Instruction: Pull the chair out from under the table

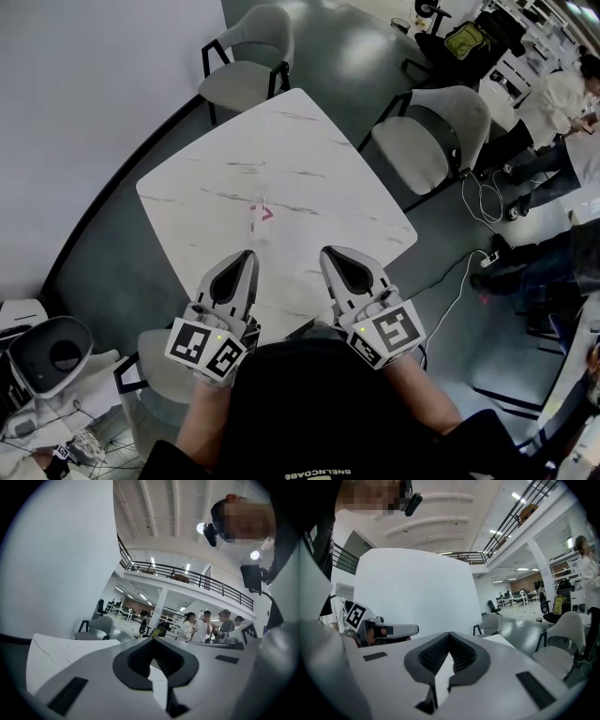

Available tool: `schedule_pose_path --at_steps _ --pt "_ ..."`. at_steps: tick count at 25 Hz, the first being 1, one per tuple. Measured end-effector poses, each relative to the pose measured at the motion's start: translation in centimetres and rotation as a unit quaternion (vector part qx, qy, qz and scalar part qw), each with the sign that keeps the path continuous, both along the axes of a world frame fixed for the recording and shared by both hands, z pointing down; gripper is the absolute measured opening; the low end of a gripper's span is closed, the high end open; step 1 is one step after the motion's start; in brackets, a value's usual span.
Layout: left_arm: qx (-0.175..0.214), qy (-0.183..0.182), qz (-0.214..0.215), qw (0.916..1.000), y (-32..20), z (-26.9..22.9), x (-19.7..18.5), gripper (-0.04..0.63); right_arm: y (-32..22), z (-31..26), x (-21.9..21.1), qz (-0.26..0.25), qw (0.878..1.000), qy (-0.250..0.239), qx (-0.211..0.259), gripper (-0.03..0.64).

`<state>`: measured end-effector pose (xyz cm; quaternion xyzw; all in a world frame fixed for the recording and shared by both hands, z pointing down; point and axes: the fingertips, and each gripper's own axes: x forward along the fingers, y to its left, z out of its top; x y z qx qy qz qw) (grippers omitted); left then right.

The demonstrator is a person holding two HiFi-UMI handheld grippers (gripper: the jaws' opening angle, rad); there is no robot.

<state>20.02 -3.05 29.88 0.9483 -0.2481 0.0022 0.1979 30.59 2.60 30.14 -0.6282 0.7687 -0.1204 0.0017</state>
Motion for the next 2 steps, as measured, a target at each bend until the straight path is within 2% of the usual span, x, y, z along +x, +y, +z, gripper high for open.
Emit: schedule_pose_path --at_steps 2 --pt "0.001 0.002 0.001 1.0 0.09 -0.07 -0.25 0.005 0.07 -0.08 -0.26 -0.001 1.0 0.0 0.001 0.012"
